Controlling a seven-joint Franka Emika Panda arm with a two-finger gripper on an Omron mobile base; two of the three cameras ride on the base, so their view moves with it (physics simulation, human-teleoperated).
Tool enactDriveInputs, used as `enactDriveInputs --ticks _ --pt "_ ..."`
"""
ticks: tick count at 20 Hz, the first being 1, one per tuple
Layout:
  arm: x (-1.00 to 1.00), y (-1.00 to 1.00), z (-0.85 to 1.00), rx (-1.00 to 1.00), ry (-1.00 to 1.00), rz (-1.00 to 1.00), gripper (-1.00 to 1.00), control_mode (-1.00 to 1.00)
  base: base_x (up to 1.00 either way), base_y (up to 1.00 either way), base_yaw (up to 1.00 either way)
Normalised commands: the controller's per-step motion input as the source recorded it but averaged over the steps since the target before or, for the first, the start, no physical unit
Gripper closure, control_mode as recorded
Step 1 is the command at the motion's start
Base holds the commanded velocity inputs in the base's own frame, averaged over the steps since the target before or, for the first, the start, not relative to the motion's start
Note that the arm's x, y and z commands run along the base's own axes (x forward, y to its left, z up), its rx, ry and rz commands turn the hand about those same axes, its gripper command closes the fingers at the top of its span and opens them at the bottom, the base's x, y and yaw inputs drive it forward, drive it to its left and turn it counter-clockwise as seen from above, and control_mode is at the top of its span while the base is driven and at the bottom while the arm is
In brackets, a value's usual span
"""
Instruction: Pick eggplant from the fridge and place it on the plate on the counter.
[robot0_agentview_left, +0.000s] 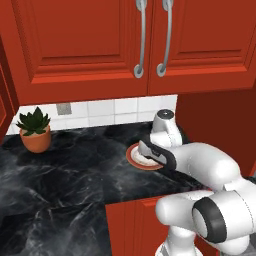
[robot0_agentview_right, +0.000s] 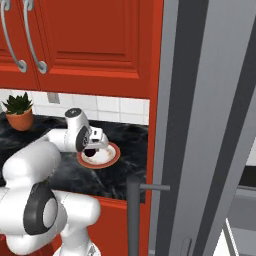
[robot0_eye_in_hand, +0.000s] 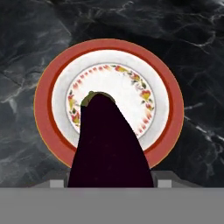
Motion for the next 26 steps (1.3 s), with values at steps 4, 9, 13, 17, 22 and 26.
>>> enactDriveInputs --ticks 4,9,13,17,22,26 --pt "0.33 0.0 -0.26 0.0 0.03 0.0 1.0 -1.0 0.0 0.0 0.0" --pt "0.31 0.0 -0.3 0.0 0.04 0.0 1.0 -1.0 0.0 0.0 0.0" --pt "0.28 0.0 -0.35 0.0 0.04 0.0 1.0 -1.0 0.0 0.0 0.0" --pt "0.25 0.0 -0.34 0.0 0.04 0.0 1.0 -1.0 0.0 0.0 0.0" --pt "0.25 0.0 -0.25 0.0 0.02 0.0 1.0 -1.0 0.0 0.0 0.0" --pt "0.13 0.0 -0.06 0.0 0.0 0.0 -1.0 -1.0 0.0 0.0 0.0"
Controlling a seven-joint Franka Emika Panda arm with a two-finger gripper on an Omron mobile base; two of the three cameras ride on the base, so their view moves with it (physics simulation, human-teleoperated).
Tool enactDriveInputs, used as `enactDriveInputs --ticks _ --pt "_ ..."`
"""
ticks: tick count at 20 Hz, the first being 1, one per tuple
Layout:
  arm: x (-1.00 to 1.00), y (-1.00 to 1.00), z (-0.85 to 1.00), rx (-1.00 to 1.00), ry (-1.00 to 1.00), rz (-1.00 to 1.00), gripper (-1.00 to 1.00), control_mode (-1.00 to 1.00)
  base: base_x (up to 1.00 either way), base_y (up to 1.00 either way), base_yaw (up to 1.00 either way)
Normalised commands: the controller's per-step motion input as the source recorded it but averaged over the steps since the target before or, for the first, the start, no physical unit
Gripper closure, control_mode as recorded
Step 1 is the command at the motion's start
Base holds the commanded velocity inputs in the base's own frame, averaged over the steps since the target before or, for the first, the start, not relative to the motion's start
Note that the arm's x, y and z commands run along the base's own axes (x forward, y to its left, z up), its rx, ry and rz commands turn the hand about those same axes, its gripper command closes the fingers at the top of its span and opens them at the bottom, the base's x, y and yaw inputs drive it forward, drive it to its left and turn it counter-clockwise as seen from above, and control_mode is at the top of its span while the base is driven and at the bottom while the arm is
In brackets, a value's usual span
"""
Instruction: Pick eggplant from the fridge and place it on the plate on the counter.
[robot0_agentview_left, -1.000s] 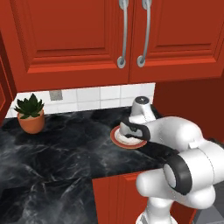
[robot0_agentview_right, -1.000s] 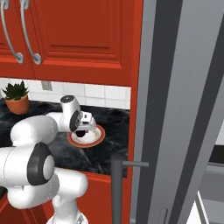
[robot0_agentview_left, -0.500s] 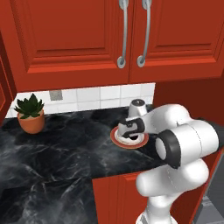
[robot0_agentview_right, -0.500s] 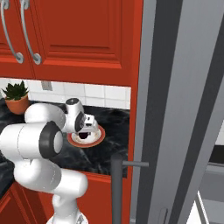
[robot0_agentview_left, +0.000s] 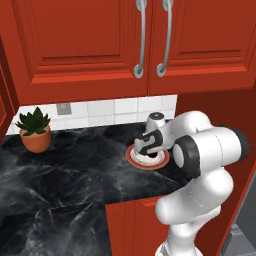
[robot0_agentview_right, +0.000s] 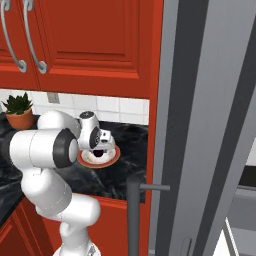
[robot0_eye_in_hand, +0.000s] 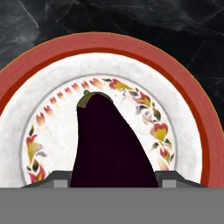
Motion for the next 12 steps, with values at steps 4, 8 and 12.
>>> enactDriveInputs --ticks 4,8,12 --pt "0.0 0.0 -0.06 0.0 0.0 0.0 -1.0 -1.0 0.0 0.0 0.0" --pt "-0.04 0.0 -0.01 0.0 -0.02 0.0 -1.0 -1.0 0.0 0.0 0.0" --pt "-0.32 0.0 0.45 0.01 -0.21 0.0 -1.0 -1.0 0.0 0.0 0.0"
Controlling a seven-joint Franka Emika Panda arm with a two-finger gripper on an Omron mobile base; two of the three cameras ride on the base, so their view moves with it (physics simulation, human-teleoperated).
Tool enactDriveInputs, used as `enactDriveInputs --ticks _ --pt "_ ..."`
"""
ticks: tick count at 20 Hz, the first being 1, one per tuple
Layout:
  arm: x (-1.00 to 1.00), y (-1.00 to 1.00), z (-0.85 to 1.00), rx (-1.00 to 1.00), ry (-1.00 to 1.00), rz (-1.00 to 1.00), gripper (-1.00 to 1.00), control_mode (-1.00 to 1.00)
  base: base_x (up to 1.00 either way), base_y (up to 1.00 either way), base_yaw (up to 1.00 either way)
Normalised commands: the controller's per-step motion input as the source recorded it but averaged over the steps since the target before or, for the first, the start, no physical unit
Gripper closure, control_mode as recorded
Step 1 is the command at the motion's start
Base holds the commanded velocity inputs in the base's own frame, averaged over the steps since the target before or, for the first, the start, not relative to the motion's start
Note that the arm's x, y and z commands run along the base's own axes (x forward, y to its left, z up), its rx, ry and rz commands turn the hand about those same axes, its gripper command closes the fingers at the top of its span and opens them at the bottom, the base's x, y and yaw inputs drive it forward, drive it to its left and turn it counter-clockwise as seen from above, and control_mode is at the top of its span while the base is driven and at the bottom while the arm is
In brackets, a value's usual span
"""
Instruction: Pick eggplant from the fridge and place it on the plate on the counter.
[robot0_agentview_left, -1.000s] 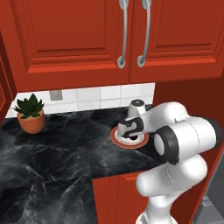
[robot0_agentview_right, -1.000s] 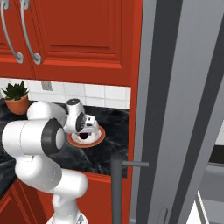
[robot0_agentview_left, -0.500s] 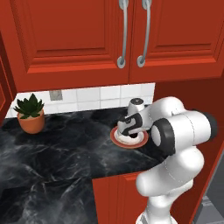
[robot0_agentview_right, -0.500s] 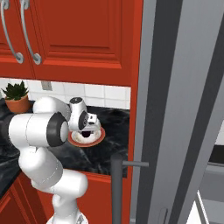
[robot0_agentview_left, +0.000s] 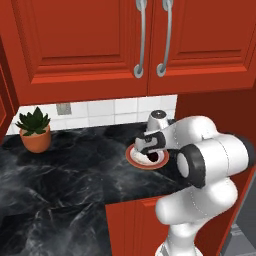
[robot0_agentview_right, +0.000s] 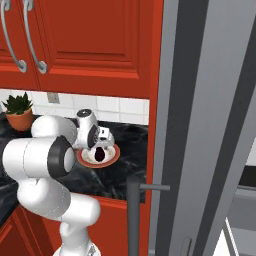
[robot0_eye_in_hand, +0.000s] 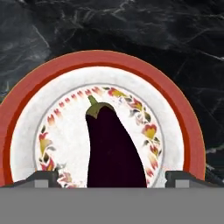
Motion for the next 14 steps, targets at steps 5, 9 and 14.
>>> enactDriveInputs --ticks 5,9,14 --pt "-0.46 0.0 0.63 0.01 -0.33 0.0 -1.0 -1.0 0.0 0.0 0.0" --pt "-0.73 0.0 0.65 0.01 -0.3 0.0 -1.0 -1.0 0.0 0.0 0.0" --pt "-0.72 0.0 0.95 0.03 -0.24 0.0 -1.0 -1.0 0.0 0.0 0.0"
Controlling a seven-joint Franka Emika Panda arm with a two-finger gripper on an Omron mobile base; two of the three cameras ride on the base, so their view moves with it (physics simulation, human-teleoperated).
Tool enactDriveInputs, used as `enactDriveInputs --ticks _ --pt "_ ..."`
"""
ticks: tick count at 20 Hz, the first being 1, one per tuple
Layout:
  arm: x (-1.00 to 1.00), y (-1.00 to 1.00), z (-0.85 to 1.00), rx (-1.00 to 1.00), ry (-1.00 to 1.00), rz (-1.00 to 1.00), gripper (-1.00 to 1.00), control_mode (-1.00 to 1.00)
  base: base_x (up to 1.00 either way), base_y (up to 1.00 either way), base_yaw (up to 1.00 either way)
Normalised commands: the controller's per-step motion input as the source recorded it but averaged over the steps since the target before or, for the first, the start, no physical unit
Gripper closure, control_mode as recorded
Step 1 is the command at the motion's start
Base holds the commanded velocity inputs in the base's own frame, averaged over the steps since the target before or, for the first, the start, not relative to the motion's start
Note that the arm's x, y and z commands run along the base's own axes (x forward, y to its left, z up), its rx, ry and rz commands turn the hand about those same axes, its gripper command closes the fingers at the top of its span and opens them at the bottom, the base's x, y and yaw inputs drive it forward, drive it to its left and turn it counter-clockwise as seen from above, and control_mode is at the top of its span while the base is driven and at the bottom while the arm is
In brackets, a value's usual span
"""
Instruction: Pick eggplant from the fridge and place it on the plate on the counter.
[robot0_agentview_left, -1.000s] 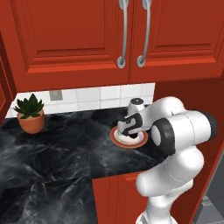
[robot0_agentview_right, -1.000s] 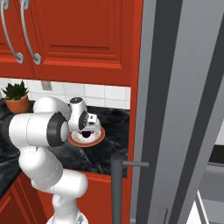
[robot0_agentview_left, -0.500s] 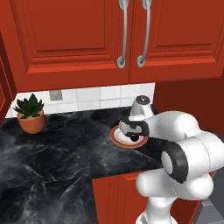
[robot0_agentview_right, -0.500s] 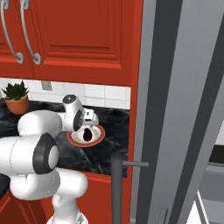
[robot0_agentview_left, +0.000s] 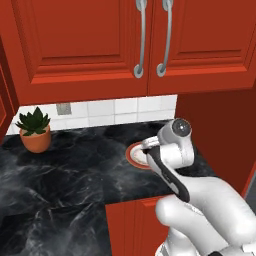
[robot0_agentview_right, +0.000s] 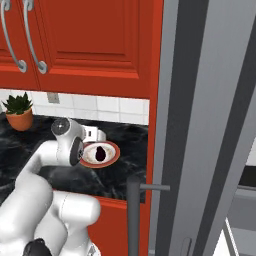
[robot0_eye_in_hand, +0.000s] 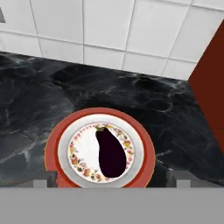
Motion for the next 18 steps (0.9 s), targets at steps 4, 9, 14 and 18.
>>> enactDriveInputs --ticks 4,9,14,18 --pt "-0.8 0.0 1.0 0.04 -0.12 0.0 -1.0 -1.0 0.0 0.0 0.0" --pt "-0.99 0.0 0.97 0.03 -0.04 0.0 -1.0 -1.0 0.0 0.0 0.0" --pt "-1.0 0.0 0.54 0.0 0.0 0.0 -1.0 -1.0 0.0 0.0 0.0" --pt "-1.0 0.0 0.0 -0.01 -0.08 0.0 -1.0 -1.0 0.0 0.0 0.0"
